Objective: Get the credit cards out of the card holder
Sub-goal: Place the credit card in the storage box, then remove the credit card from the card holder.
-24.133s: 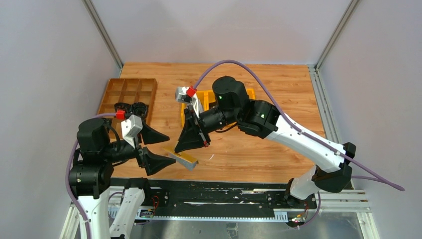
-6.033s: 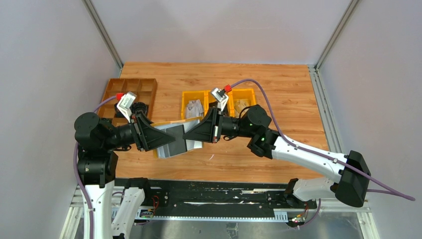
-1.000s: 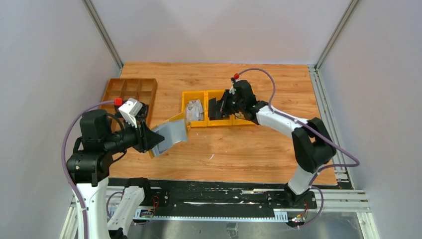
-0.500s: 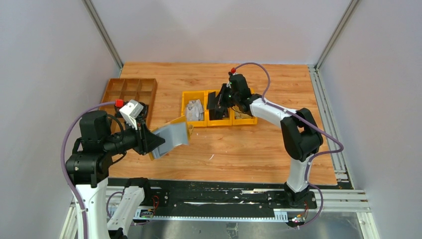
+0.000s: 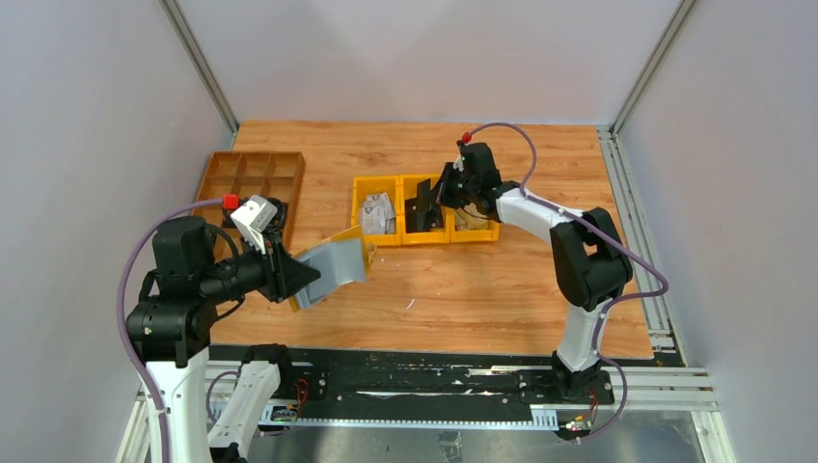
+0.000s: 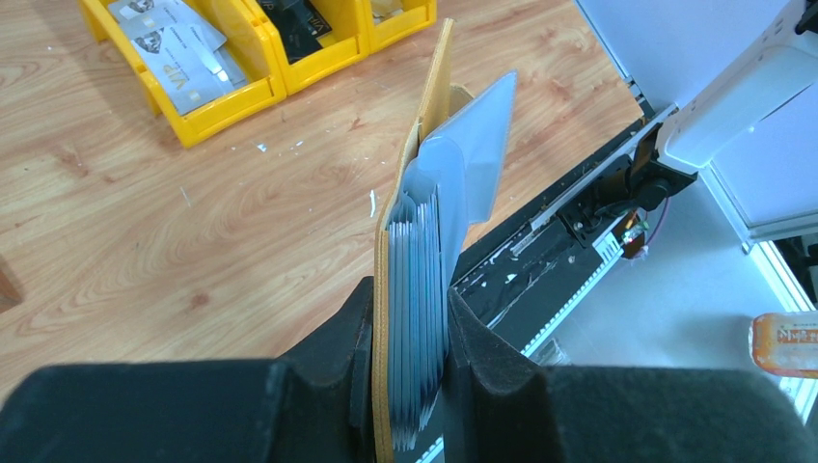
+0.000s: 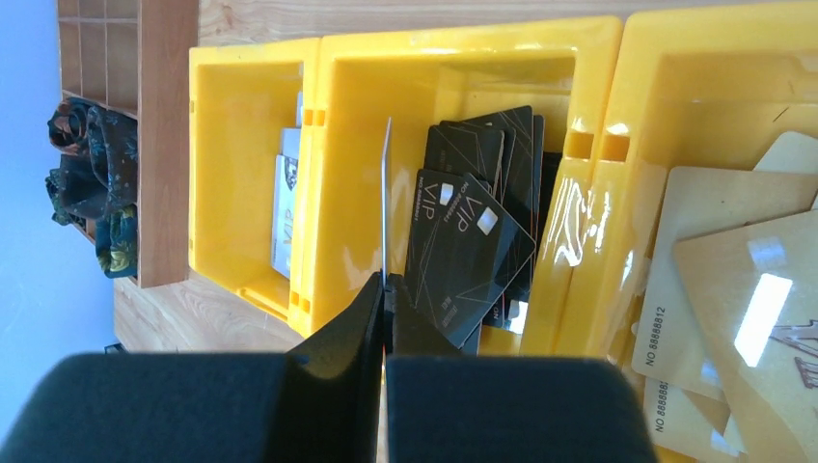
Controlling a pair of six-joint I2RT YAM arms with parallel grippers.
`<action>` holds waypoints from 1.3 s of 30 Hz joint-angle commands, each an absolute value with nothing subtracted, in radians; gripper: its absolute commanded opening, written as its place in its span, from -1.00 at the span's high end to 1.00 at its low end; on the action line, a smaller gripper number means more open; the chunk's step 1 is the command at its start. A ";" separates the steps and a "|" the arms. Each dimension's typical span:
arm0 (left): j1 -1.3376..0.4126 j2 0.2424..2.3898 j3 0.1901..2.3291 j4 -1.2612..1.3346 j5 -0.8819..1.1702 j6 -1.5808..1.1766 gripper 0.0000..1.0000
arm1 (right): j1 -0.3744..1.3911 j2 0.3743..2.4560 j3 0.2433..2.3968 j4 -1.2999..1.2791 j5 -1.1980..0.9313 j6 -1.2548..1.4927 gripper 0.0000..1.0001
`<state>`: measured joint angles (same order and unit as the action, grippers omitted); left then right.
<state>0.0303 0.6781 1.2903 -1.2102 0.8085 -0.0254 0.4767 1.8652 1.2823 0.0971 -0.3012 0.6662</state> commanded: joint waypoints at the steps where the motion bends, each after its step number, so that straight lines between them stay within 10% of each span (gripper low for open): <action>1: 0.032 0.671 1.309 -1.198 0.847 -0.024 1.00 | 0.466 1.854 1.264 0.074 -0.350 0.644 1.00; 6: 0.032 0.664 1.305 -1.197 0.849 -0.028 1.00 | 0.469 1.912 1.298 0.045 -0.375 0.664 0.84; 19: 0.032 0.656 1.287 -1.197 0.878 -0.022 1.00 | 0.516 1.631 1.313 0.004 -0.349 0.610 -0.51; 30: 0.032 0.646 1.258 -1.198 0.915 -0.005 1.00 | 0.723 1.463 1.177 0.734 -0.860 1.065 -0.62; 39: 0.033 0.649 1.275 -1.200 0.913 -0.005 1.00 | 0.906 1.368 1.170 0.421 -0.807 0.769 -0.65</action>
